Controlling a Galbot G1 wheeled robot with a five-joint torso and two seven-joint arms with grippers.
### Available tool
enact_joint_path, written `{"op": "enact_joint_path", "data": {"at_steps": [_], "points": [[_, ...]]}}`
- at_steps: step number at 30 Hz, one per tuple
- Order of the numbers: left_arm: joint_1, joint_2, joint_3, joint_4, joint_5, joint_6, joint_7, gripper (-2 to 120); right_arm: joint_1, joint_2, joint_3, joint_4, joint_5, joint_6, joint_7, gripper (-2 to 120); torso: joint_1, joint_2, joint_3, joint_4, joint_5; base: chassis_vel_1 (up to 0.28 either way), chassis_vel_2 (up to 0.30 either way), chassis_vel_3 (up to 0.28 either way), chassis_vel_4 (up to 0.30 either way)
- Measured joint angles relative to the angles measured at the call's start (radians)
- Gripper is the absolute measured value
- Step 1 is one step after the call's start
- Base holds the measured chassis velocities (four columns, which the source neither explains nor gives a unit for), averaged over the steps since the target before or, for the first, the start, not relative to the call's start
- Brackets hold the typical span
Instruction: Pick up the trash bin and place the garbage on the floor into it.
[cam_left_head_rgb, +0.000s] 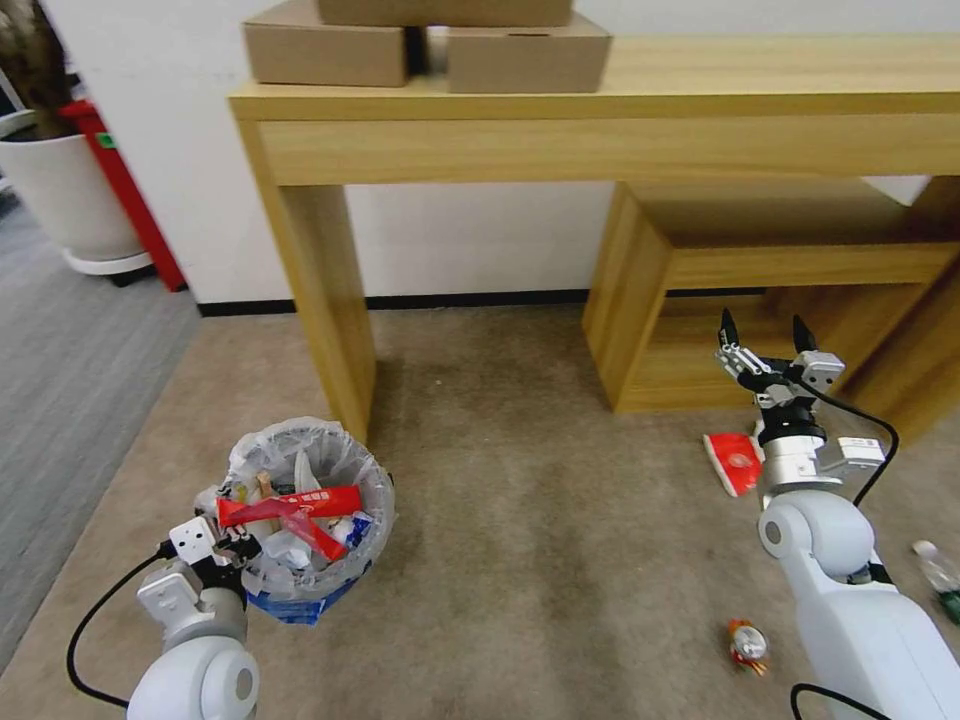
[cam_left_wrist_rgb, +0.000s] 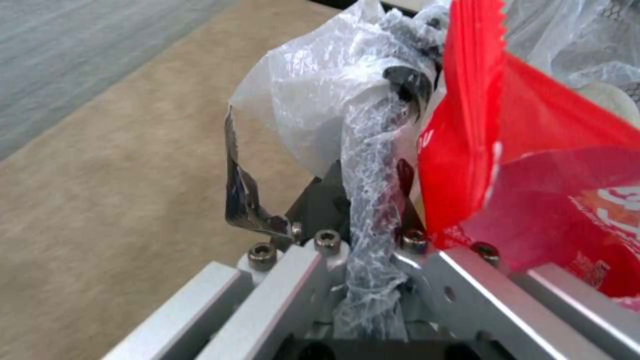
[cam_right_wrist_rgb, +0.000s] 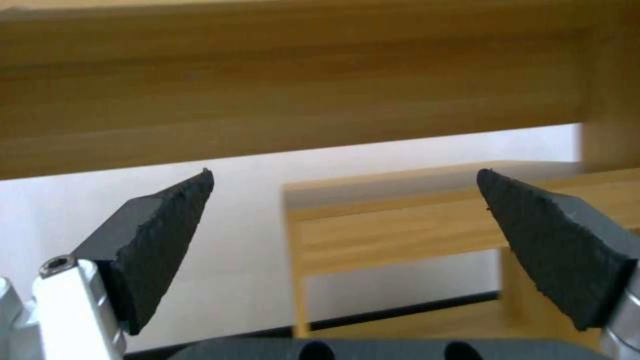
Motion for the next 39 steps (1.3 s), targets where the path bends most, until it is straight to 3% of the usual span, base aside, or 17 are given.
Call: {"op": "enact_joint_path", "data": {"at_steps": [29,39], "points": [[0.007,0.004,-0.004,-0.002,-0.005,-0.014,-0.003,0,-0.030,0.024,0.008,0.015,-0.004,0.024,-0.026,100,0.000,0.000,0.000,-0.0003,0.0000,-0.124,-0.122,-0.120,-0.120],[0.006,0.006,-0.009,0.004,-0.008,-0.016,-0.009,0,-0.032,0.042,0.001,0.012,-0.013,0.028,-0.028,100,0.000,0.000,0.000,0.0002,0.0000,-0.015,-0.013,-0.018,-0.022]]}}
